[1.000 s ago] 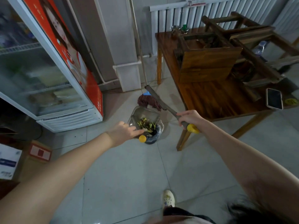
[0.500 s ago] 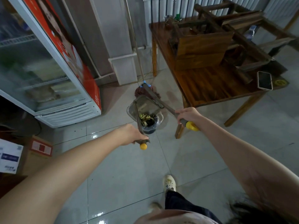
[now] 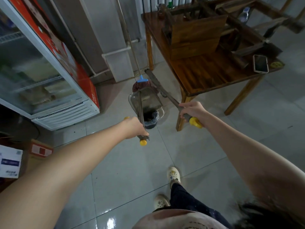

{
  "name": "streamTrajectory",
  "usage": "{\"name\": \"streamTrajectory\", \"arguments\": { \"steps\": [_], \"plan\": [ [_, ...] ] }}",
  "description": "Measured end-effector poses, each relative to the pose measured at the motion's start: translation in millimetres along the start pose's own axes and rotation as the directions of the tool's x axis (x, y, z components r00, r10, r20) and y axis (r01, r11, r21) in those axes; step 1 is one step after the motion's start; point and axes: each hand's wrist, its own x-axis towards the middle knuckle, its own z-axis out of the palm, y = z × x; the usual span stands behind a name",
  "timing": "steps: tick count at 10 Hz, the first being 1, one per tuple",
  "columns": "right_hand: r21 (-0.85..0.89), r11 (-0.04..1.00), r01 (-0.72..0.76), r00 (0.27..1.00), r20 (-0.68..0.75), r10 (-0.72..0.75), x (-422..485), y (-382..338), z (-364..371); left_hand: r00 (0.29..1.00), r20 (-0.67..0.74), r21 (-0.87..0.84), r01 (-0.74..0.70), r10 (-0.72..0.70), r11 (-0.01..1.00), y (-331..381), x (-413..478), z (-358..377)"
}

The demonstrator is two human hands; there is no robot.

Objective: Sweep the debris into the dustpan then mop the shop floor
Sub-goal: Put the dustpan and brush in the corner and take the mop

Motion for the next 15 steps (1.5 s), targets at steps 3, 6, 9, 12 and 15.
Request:
{"name": "streamTrajectory", "arguments": {
  "steps": [3,6,9,12,15],
  "plan": [
    [0.019,1.000,-0.020,1.000,-0.011,0.020,-11.0,10.1,-6.8,0.948,0.178,0.609,-0.317,0.265,0.727,-2.8,3.4,3.2],
    [-0.080,0.996,-0.034,0.999,-0.008,0.033,-4.5,16.5,0.6,0.925,0.061,0.667,-0.317,0.374,0.674,-12.8,1.5,-15.6],
    [-0.107,0.994,-0.021,1.000,0.015,0.023,22.1,-1.4,9.0,0.917,-0.113,0.589,-0.248,0.382,0.769,-44.8,39.2,-36.4],
    [-0.174,0.985,0.017,0.998,0.065,-0.005,99.2,-60.3,16.6,0.894,-0.367,0.522,-0.030,0.256,0.853,-88.8,66.0,-84.4],
    [-0.238,0.967,0.087,0.986,0.159,-0.050,168.1,-125.5,21.0,0.846,-0.529,0.276,0.251,-0.071,0.928,-139.2,113.1,-136.7]
  ]
}}
